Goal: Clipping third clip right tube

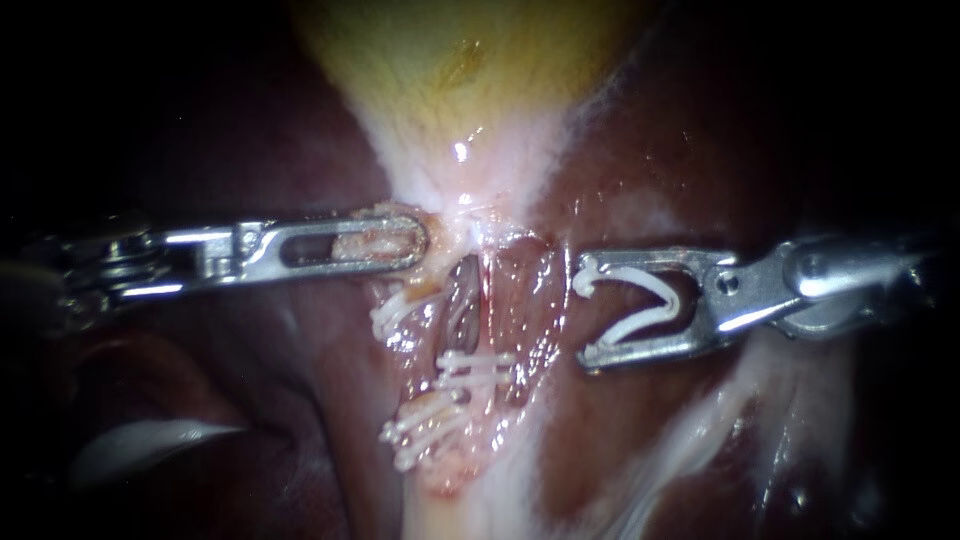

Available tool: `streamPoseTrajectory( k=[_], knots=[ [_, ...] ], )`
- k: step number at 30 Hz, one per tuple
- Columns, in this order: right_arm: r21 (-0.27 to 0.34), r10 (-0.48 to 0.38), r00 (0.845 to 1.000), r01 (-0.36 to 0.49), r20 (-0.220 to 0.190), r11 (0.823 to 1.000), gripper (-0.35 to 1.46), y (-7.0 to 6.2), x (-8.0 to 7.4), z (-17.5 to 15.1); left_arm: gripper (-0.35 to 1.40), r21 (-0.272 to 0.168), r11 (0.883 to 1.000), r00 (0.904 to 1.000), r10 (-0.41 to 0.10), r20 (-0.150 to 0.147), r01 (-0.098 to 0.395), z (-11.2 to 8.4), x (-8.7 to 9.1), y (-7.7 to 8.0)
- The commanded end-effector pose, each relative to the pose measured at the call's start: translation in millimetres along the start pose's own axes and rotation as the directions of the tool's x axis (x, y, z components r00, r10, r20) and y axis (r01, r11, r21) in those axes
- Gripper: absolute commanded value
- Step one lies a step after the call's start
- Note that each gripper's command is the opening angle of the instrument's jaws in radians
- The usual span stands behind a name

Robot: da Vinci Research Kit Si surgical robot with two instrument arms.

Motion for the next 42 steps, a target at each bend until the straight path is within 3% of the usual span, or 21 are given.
streamPoseTrajectory(
  k=[1,10,26,42],
  knots=[
    [0.000,0.000,1.000,0.000,0.000,1.000,0.49,0.0,0.0,0.0,-0.35,0.001,1.000,1.0000,-0.001,-0.001,0.001,-0.1,-0.2,0.0],
    [0.000,0.000,1.000,0.000,0.000,1.000,0.49,0.0,0.1,0.0,-0.35,0.005,1.000,0.9999,0.011,0.006,-0.011,-1.6,-1.9,-0.9],
    [0.003,0.000,1.000,0.000,-0.001,1.000,0.49,-0.1,0.1,0.2,-0.35,0.007,0.999,0.9969,0.035,0.070,-0.035,-6.4,-6.6,-3.1],
    [0.003,0.007,1.000,-0.007,-0.002,1.000,0.49,0.1,0.3,0.6,-0.35,0.004,0.999,0.9965,0.039,0.075,-0.039,-7.0,-6.6,-3.7]
  ],
)
